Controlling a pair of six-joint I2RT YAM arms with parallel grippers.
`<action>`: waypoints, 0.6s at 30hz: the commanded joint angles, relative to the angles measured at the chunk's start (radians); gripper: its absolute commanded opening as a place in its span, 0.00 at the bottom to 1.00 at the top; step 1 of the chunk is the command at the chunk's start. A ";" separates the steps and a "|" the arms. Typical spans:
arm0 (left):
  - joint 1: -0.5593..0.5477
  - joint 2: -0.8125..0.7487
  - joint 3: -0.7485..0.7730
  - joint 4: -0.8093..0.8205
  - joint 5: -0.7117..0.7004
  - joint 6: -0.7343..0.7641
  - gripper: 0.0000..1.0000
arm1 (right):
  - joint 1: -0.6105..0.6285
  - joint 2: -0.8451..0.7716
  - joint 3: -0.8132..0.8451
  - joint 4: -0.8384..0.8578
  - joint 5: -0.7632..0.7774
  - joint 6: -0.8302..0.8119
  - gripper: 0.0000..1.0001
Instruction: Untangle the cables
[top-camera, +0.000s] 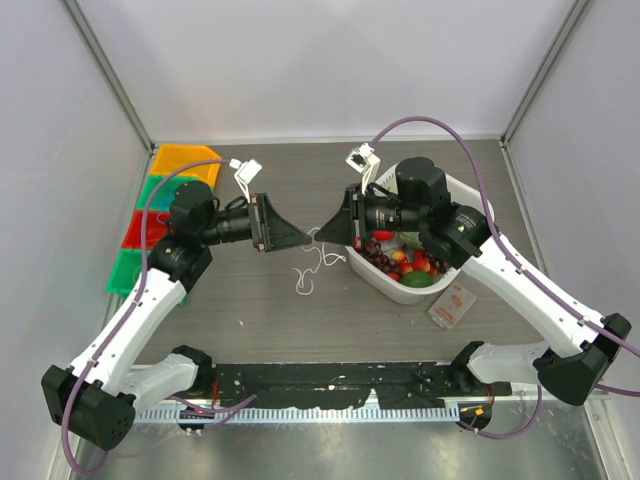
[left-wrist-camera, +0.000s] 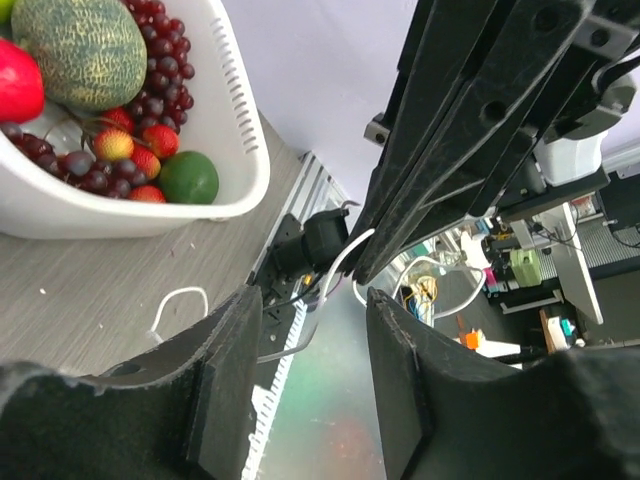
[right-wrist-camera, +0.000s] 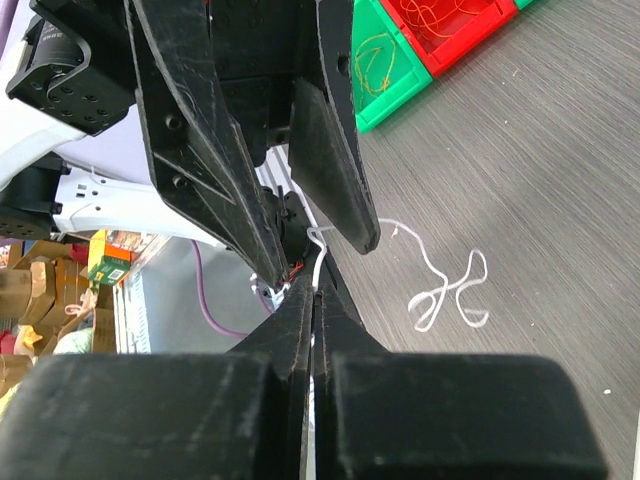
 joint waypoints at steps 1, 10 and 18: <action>-0.019 0.010 0.054 -0.104 -0.001 0.093 0.46 | -0.005 -0.014 0.030 0.056 -0.019 0.017 0.01; -0.023 0.047 0.228 -0.403 -0.294 0.375 0.00 | -0.006 0.013 0.087 -0.020 0.116 -0.012 0.40; 0.000 0.172 0.430 -0.450 -0.795 0.463 0.00 | -0.017 -0.048 0.182 -0.240 0.678 -0.114 0.78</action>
